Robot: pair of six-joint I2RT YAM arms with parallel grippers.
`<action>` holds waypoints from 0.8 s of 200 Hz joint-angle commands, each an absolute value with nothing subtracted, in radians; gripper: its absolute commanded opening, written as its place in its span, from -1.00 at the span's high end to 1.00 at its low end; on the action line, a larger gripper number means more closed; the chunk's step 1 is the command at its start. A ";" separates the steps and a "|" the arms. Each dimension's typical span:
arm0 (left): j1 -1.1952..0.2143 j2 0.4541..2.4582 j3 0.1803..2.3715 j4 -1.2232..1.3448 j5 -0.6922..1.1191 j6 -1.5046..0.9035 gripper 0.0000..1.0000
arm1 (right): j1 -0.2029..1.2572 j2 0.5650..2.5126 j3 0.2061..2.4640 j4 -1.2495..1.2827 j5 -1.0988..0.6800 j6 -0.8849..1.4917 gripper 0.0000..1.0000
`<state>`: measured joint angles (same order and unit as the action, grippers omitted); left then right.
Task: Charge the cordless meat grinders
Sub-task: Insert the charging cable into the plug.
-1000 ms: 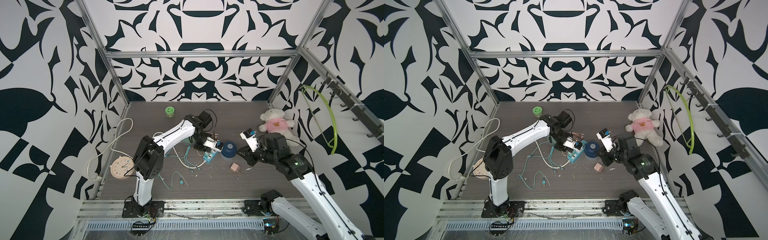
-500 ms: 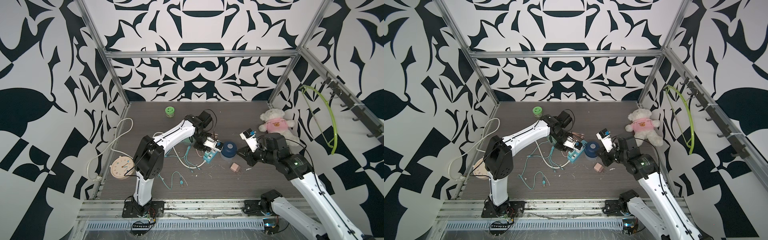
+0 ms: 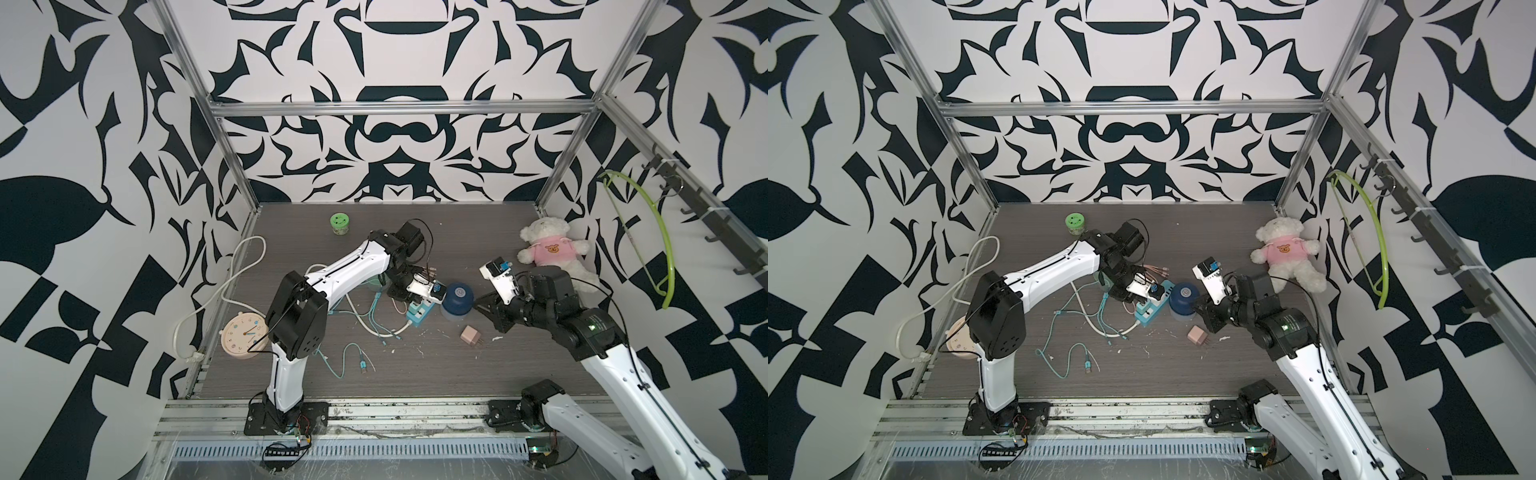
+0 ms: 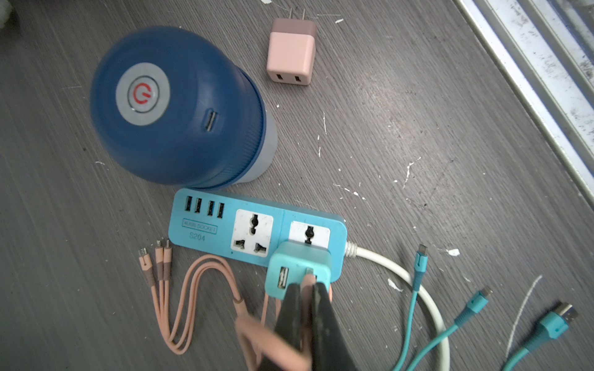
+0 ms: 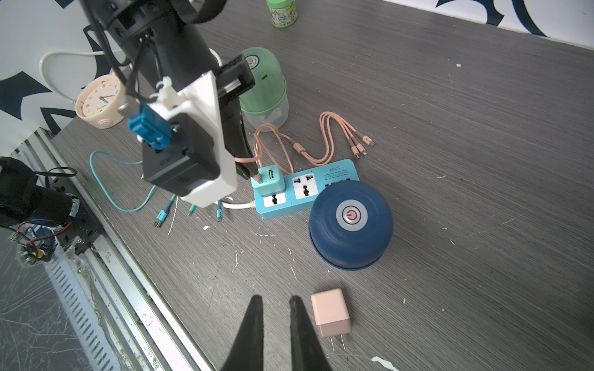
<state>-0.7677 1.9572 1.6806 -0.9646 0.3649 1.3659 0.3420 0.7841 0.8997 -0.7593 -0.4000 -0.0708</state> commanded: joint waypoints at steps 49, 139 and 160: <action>-0.758 1.959 1.632 -1.015 0.294 1.379 1.00 | 0.344 0.766 0.900 -0.747 -0.412 -0.065 0.71; -0.755 1.944 1.624 -1.023 0.308 1.385 1.00 | 0.344 0.763 0.899 -0.746 -0.413 -0.063 0.72; -0.755 1.934 1.618 -1.019 0.301 1.384 1.00 | 0.344 0.764 0.897 -0.743 -0.414 -0.061 0.72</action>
<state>-0.7601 1.9396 1.6596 -0.9585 0.3534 1.3705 0.3420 0.7776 0.8940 -0.7593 -0.4004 -0.0673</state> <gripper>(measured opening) 0.086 0.139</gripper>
